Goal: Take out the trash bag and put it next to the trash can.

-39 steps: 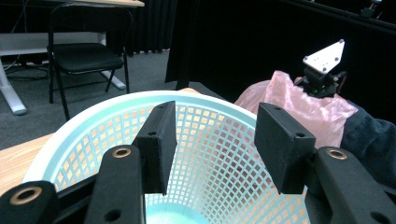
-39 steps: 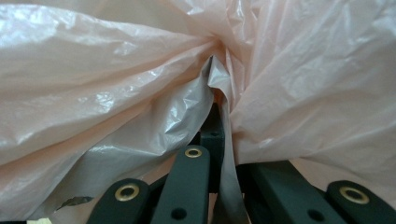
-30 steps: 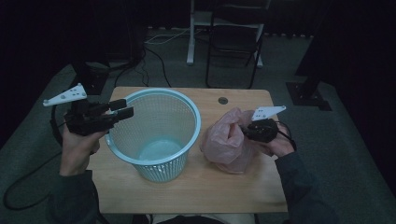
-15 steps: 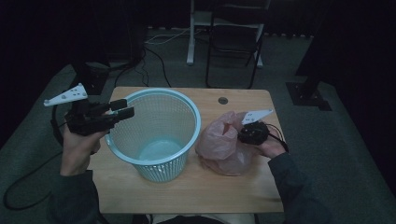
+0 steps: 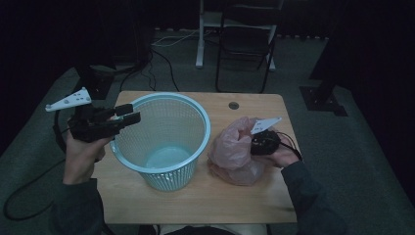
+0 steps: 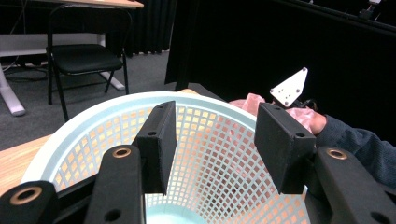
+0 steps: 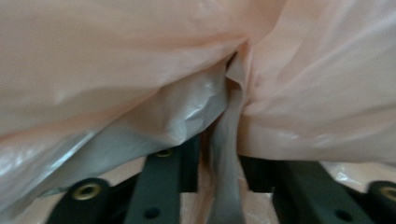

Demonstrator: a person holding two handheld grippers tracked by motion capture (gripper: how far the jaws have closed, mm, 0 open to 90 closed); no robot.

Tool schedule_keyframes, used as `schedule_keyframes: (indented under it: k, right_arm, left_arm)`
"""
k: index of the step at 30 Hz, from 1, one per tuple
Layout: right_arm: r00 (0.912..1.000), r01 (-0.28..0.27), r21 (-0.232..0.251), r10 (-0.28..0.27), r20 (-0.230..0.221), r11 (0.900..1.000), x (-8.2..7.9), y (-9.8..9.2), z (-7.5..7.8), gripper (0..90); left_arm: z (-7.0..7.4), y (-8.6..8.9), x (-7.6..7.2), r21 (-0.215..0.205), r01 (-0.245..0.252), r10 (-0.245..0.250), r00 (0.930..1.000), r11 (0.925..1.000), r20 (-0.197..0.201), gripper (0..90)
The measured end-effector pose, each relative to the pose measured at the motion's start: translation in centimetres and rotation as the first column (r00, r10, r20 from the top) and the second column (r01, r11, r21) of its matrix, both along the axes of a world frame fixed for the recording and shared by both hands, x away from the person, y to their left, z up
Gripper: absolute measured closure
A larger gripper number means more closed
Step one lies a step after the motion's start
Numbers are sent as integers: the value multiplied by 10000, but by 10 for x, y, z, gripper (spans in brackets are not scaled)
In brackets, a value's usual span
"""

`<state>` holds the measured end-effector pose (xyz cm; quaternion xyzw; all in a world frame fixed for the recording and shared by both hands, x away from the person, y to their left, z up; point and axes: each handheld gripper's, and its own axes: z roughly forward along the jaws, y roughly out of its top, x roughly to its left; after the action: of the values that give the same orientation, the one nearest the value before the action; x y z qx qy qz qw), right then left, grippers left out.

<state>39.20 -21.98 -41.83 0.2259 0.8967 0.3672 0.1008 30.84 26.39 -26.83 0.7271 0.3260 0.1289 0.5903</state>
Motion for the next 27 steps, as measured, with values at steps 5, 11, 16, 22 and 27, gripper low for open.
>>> schedule_keyframes:
  k: [5, 11, 16, 22, 27]
  right_arm:
    - [9996, 276, -262, -274, 82, 9993, -1, -2, -1, 416]
    - [9963, 839, -259, -833, 228, 9961, -5, -10, 5, 227]
    - [9940, 995, -52, -992, 456, 9950, -10, -20, 11, 179]
    - [9899, 1145, 207, -1158, 815, 9932, -18, -32, 20, 167]
    - [9848, 1305, 403, -1342, 1101, 9906, -26, -42, 27, 165]
  left_arm:
    - [0, 0, 0, -2, 6, -6, 10000, 10000, -13, 490]
    - [-1, 0, 0, 12, 4, -4, 10000, 10000, -20, 490]
    - [-1, 0, 0, -5, 9, -9, 10000, 10000, -16, 490]
    - [-1, -1, 1, 22, 29, -29, 10000, 10000, -12, 490]
    - [-1, 0, 0, 2, -12, 12, 10000, 10000, -25, 490]
